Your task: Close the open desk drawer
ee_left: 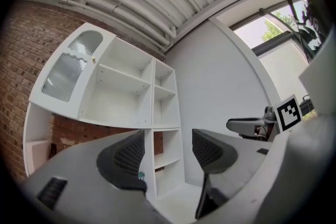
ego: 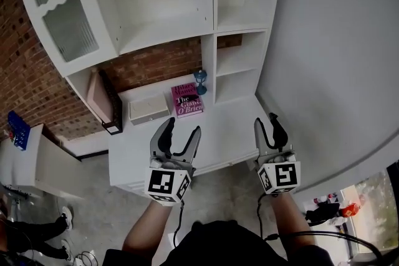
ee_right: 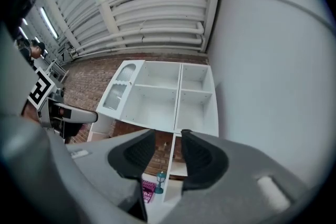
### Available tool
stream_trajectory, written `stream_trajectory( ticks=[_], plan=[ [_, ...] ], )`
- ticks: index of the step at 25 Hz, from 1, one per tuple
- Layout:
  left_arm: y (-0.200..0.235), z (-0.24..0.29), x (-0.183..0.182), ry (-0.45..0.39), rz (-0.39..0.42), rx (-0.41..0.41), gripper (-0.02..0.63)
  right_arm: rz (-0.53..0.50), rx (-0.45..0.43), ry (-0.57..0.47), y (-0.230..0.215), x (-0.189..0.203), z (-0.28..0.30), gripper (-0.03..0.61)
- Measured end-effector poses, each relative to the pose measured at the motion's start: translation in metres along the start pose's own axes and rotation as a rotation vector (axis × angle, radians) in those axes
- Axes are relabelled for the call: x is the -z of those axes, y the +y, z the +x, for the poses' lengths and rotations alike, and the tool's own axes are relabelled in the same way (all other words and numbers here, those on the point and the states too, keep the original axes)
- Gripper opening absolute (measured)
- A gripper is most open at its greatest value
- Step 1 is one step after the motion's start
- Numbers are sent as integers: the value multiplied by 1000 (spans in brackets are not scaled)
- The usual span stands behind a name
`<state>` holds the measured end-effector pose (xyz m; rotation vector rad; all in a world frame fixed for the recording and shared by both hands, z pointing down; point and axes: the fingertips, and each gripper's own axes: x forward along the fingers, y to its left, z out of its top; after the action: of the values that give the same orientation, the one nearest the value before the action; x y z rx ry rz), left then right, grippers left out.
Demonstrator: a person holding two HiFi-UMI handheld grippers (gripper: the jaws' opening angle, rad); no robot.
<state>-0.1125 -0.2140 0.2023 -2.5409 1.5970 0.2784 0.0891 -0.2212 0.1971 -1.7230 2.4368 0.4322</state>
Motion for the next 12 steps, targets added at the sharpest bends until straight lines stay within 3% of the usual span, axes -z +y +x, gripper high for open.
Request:
stream_trajectory(
  ticks=[12],
  plan=[
    [-5, 5, 1, 2, 18, 26, 279, -15, -1, -25, 0, -13, -1, 158]
  ],
)
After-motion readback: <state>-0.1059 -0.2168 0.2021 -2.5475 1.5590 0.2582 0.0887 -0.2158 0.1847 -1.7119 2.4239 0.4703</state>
